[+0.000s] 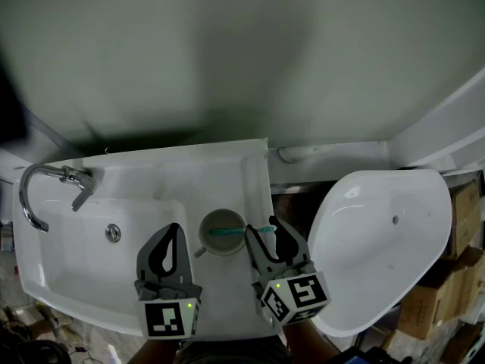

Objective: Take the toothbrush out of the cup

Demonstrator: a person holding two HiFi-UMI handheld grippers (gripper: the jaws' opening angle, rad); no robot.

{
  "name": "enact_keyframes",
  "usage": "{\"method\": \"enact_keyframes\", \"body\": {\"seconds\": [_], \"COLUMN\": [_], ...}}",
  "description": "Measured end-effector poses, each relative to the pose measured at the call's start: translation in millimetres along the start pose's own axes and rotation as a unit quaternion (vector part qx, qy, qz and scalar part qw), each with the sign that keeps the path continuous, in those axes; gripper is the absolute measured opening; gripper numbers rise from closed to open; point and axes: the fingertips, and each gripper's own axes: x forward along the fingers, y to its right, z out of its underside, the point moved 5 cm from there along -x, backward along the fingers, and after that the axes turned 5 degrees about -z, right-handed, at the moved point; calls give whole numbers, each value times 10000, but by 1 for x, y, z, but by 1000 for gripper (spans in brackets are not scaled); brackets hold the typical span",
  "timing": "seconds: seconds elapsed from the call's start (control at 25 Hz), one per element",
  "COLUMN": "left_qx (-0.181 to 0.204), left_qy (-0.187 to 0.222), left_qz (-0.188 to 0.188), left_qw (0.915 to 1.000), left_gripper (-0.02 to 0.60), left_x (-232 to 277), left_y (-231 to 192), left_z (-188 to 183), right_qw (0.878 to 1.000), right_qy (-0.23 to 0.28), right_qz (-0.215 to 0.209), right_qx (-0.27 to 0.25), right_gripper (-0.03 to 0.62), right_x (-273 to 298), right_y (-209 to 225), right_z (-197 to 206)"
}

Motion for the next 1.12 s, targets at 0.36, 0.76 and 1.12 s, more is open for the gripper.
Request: {"method": "enact_keyframes", "body": {"seconds": [0.36, 0.76, 1.12], "left_qx": [2, -14, 3], "left_qy": [-38, -78, -86], "left_qz": [-6, -33, -47], "left_qw": [10000, 10000, 10000], "left_gripper": [15, 15, 15], "left_x": [7, 6, 5], "left_y": [-5, -7, -6], "left_z": [5, 7, 6], "right_qw": [9998, 9994, 9991], "right_qy": [-33, -52, -57], "right_qz": [-141, -300, -392], "right_qx": [98, 134, 131], "right_gripper": [174, 127, 116], "right_x": [6, 9, 9], "right_y": [-2, -7, -10], "right_z": [4, 5, 5]}}
